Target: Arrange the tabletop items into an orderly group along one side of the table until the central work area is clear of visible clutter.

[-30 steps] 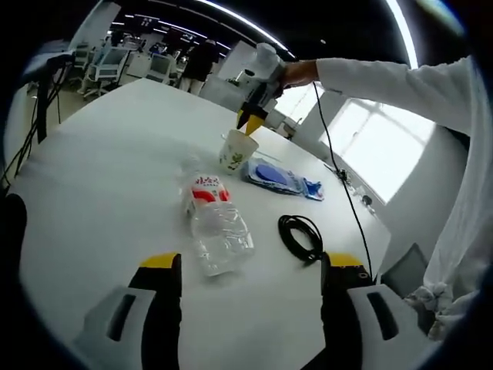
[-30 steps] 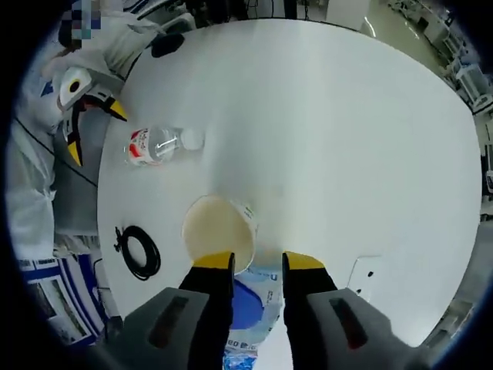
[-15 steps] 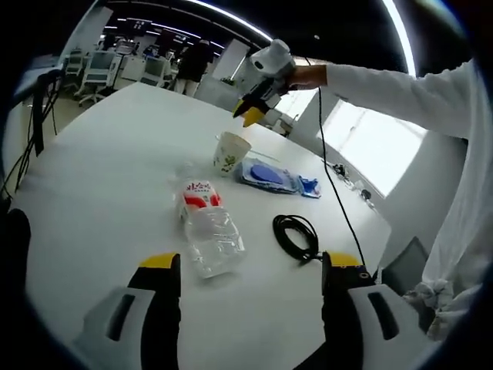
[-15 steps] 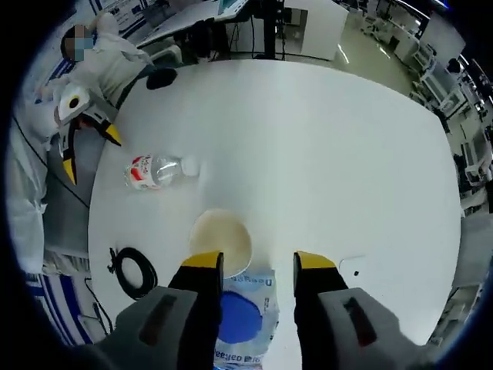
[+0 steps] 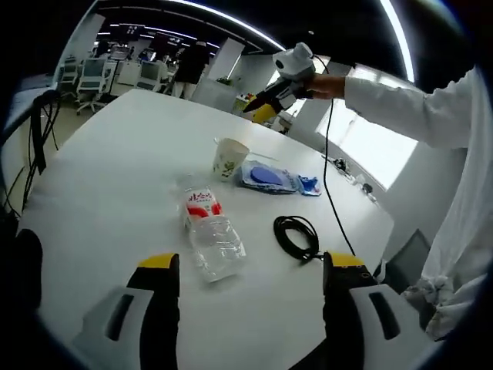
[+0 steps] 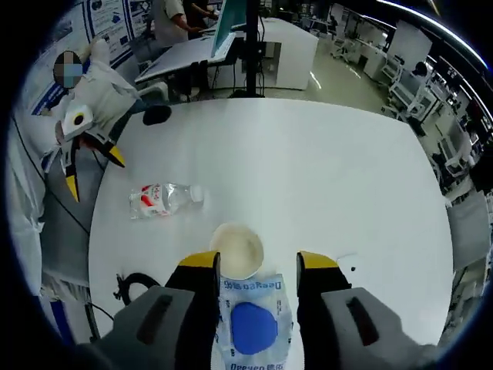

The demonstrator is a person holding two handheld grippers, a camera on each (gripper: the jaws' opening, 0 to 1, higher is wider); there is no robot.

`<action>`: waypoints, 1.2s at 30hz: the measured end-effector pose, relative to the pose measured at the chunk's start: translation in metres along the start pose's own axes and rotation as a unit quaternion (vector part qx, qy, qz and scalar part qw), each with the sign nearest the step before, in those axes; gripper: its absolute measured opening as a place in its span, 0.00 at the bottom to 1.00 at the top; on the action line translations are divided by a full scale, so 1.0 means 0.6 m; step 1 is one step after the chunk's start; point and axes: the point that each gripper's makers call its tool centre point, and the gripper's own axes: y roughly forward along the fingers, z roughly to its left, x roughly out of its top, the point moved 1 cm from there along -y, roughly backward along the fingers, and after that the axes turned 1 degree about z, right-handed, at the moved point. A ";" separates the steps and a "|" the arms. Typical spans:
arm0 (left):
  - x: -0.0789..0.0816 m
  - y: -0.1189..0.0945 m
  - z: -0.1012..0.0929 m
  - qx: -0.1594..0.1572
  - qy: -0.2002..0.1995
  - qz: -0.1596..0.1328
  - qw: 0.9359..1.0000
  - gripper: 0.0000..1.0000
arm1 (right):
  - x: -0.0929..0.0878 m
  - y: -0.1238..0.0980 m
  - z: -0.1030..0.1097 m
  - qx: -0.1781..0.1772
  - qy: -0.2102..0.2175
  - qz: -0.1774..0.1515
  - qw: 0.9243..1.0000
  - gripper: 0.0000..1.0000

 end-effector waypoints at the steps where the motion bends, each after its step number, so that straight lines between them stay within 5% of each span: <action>1: 0.002 -0.001 -0.001 0.000 0.003 0.001 1.000 0.78 | 0.000 -0.002 0.001 -0.002 0.003 -0.004 1.000 0.38; 11: 0.015 -0.005 -0.015 -0.009 0.021 0.008 1.000 0.78 | -0.019 -0.060 0.051 -0.032 0.043 -0.066 0.996 0.38; 23: 0.028 -0.007 -0.045 -0.023 0.045 0.015 0.999 0.78 | -0.074 -0.090 0.144 -0.051 0.136 -0.129 0.981 0.36; 30: 0.028 -0.003 -0.065 -0.032 0.061 0.026 0.997 0.77 | -0.144 -0.078 0.208 -0.056 0.204 -0.136 0.968 0.36; 36: 0.029 0.012 -0.086 -0.045 0.073 0.038 0.996 0.77 | -0.200 -0.072 0.240 -0.076 0.275 -0.149 0.947 0.35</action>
